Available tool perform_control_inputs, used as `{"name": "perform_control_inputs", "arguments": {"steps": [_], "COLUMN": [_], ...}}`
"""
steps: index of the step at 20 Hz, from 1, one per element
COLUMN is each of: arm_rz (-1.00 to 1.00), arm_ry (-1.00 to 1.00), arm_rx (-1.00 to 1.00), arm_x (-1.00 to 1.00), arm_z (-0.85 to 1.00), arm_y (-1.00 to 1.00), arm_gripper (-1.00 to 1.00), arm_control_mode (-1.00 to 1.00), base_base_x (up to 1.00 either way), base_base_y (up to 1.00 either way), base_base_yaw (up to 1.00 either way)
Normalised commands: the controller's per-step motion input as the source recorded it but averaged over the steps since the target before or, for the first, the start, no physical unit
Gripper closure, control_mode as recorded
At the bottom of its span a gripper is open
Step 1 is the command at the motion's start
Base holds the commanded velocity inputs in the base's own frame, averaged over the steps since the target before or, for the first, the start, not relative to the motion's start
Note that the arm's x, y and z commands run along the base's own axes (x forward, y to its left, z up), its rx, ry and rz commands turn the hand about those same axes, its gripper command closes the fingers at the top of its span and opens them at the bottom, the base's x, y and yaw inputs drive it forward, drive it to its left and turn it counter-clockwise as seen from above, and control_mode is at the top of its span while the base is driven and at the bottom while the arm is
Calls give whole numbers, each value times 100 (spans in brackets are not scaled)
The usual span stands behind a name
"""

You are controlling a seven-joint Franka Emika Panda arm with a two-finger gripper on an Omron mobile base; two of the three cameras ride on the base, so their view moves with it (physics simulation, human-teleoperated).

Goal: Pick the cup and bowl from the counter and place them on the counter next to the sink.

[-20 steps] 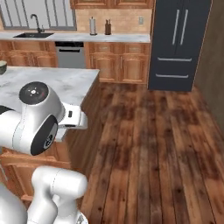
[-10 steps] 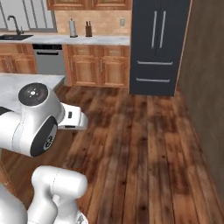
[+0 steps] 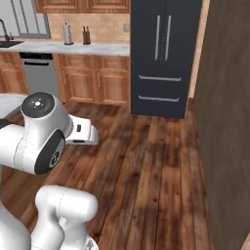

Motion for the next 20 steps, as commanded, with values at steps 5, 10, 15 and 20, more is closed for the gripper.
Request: {"name": "perform_control_inputs", "arguments": {"steps": [5, 10, 15, 20], "arm_rz": [0, 0, 0, 0], "arm_ry": [0, 0, 0, 0], "arm_rx": [0, 0, 0, 0], "arm_x": [0, 0, 0, 0], "arm_z": [0, 0, 0, 0], "arm_y": [0, 0, 0, 0], "arm_gripper": [-100, -100, -100, -100], "arm_control_mode": [100, 100, 100, 100], "base_base_x": [76, 65, 90, 100], "base_base_y": [-24, 17, 19, 23], "base_base_yaw": [8, -2, -7, -19]}}
